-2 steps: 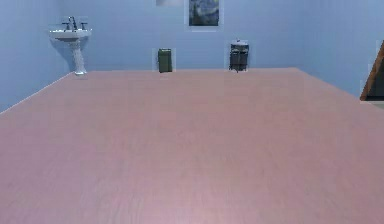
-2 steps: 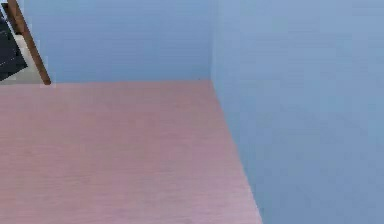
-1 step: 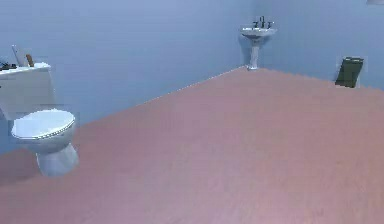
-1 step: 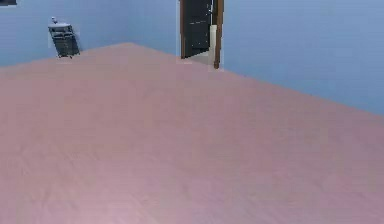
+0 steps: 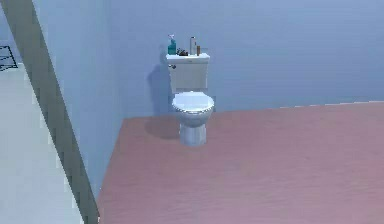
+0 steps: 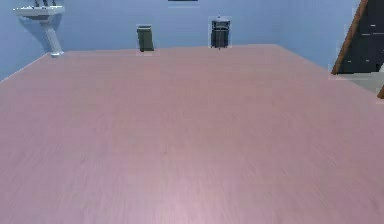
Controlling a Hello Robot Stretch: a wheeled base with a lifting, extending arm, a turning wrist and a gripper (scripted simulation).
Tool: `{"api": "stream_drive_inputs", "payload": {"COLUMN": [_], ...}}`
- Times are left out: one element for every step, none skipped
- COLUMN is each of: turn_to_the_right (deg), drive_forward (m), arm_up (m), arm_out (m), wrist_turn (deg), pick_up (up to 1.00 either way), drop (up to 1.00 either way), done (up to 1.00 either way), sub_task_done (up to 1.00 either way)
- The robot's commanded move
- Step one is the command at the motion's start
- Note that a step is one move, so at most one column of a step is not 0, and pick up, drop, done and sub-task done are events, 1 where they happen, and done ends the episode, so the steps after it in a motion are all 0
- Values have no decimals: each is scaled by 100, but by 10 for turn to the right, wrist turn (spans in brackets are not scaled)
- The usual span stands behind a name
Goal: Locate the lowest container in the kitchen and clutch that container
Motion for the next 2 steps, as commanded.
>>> {"api": "stream_drive_inputs", "payload": {"turn_to_the_right": [0,-450], "drive_forward": [35,0], "arm_up": [0,0], "arm_out": [0,0], "wrist_turn": [0,0], "pick_up": [0,0], "drop": [0,0], "done": [0,0], "sub_task_done": [0,0]}}
